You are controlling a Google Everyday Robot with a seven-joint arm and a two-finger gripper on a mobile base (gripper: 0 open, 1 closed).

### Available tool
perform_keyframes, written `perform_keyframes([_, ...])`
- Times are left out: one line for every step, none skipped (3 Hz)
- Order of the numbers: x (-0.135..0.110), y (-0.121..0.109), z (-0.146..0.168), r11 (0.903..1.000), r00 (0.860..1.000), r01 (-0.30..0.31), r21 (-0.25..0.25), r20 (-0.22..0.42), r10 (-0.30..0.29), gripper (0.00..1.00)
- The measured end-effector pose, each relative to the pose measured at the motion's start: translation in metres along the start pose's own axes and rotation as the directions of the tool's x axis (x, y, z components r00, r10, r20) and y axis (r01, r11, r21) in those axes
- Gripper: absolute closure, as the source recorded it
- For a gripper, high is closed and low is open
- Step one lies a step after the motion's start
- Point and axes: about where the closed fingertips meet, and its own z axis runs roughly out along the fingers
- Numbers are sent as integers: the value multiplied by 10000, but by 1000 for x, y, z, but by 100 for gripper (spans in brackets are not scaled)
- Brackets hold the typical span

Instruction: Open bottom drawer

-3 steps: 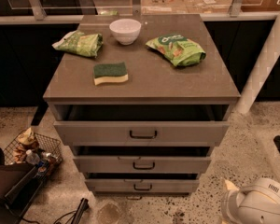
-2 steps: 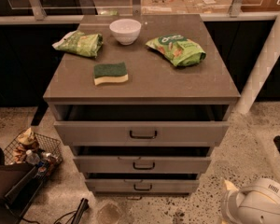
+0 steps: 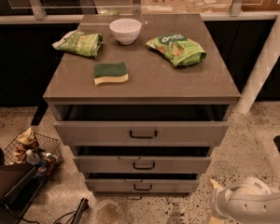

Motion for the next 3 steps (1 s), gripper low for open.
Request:
perform_keyframes([-4, -8, 38, 9971, 9969, 745, -118, 250, -742, 0])
perform_keyframes([-6, -16, 58, 9918, 9915, 1274, -88, 275, -1271, 0])
perform_keyframes([-10, -22, 72, 9847, 9842, 1743, 54, 301, -1744, 0])
